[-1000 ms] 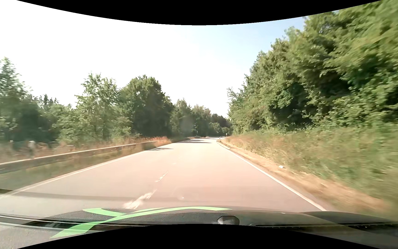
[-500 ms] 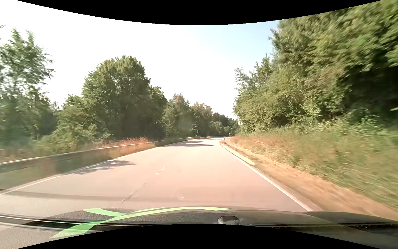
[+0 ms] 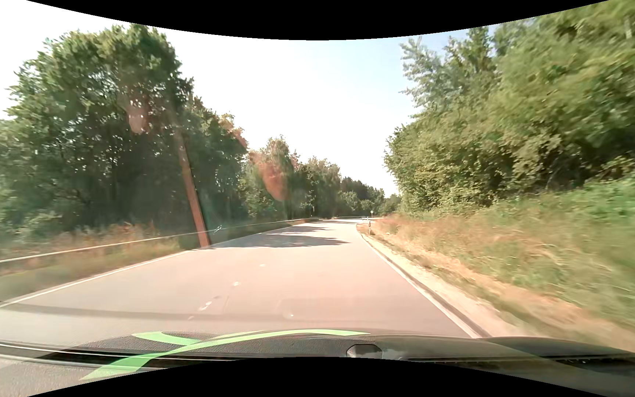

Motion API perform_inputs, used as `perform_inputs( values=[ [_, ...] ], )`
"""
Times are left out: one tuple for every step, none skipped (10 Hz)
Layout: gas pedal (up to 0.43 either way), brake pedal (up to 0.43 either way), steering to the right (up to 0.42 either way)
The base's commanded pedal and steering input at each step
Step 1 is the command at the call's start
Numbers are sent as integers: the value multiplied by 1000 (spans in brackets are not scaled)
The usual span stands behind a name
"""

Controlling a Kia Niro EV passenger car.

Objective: Follow the waypoints while adhering to traffic rules and regulations

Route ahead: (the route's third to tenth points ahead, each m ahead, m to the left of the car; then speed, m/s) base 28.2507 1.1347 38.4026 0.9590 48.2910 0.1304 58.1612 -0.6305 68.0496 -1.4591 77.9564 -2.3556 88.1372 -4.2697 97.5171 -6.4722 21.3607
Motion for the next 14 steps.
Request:
perform_inputs(
  values=[
    [28,0,-5],
    [0,0,-3],
    [0,0,-1],
    [0,0,1],
    [0,0,3],
    [0,0,4],
    [0,0,4],
    [0,0,6],
    [8,0,9],
    [20,0,10],
    [20,0,11],
    [39,0,11],
    [47,0,11],
    [47,0,11]
  ],
)
